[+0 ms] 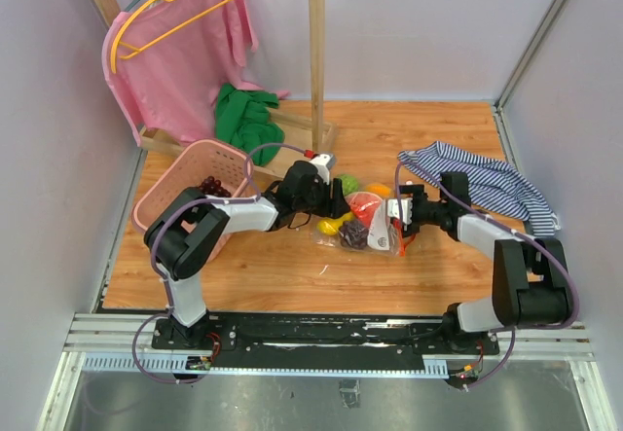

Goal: Open the zip-top bag and remove the fake food
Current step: Pick up the fake fruit from the zipper food storage bag.

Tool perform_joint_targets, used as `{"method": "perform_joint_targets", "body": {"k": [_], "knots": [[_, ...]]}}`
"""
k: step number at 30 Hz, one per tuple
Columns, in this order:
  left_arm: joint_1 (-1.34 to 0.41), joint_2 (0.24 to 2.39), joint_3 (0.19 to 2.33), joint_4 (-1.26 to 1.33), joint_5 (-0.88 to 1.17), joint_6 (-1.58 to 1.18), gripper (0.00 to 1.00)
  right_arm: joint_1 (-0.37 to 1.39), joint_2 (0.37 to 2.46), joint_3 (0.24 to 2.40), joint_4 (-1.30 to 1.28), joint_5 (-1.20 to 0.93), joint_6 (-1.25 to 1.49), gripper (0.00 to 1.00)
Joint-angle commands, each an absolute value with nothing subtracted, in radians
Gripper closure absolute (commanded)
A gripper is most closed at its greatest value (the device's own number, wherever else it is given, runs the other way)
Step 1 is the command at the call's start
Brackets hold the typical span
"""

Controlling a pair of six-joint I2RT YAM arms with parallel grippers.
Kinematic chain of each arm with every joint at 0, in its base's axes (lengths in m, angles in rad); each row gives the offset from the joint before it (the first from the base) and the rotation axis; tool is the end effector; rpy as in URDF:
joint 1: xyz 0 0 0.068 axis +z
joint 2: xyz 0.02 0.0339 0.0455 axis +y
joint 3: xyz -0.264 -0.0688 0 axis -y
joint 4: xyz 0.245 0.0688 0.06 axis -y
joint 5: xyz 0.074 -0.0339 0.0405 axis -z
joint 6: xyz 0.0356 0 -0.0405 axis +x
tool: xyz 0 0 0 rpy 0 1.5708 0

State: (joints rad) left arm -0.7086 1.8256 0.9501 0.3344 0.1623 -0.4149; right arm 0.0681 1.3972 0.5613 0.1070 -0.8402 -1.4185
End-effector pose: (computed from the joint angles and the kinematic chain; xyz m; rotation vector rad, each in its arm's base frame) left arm 0.2871 -0.2537 0.1631 0.4254 2.1787 -0.8209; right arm 0.2537 0.0439 0.1669 -1.6435 1.1986 0.1373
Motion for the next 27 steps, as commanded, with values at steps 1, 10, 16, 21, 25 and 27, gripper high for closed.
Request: {"method": "perform_joint_targets", "body": {"k": [1,10,16,21,25,27], "knots": [[-0.712,1.888,0.948,0.214,0.150,-0.360,0.41,0.085,1.443,0.639,-0.015,-0.849,-1.428,0.20],[-0.712,1.889,0.960,0.210,0.166,-0.360,0.41,0.100,1.514,0.753,-0.390,-0.909,-1.688,0.38],[-0.712,1.841,0.919,0.231,0.179,-0.385,0.40,0.099,1.515,0.810,-0.767,-0.887,-1.953,0.44],[-0.712,1.793,0.871,0.251,0.191,-0.407,0.40,0.096,1.505,0.824,-0.908,-0.844,-2.040,0.46],[-0.712,1.752,0.844,0.259,0.193,-0.417,0.39,0.097,1.485,0.816,-0.911,-0.826,-2.025,0.42],[-0.712,1.735,0.836,0.257,0.191,-0.420,0.38,0.095,1.478,0.817,-0.896,-0.824,-1.998,0.40]]}}
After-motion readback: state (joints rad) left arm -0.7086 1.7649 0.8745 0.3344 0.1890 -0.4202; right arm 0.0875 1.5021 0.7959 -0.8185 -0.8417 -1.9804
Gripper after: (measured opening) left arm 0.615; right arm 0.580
